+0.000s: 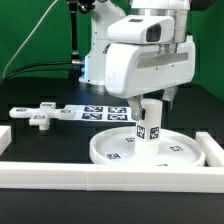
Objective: Assemble round table
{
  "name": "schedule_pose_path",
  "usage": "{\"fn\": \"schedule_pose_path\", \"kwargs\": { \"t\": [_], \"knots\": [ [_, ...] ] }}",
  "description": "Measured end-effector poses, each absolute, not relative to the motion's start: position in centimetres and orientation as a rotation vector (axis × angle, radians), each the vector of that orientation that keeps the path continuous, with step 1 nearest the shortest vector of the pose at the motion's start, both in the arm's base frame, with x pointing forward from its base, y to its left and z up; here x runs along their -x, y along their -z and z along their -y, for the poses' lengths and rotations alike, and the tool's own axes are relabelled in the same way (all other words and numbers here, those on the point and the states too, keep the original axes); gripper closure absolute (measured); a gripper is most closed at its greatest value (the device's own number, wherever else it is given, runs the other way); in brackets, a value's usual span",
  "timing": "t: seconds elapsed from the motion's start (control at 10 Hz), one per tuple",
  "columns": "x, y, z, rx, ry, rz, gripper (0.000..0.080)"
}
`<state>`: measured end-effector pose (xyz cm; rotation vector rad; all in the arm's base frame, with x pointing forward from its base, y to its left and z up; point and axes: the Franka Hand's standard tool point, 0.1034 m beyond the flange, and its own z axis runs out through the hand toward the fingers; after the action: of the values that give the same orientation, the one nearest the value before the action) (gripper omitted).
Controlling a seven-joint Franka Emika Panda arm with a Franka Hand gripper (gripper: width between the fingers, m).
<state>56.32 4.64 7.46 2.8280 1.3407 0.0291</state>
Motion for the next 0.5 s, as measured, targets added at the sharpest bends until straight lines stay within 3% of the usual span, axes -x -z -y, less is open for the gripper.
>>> {"fn": "schedule_pose_path", "kwargs": {
  "t": [0.5],
  "knots": [
    [-56.41, -7.51, -4.57, -2.560, -0.009, -1.753, 0.0151]
  ]
}}
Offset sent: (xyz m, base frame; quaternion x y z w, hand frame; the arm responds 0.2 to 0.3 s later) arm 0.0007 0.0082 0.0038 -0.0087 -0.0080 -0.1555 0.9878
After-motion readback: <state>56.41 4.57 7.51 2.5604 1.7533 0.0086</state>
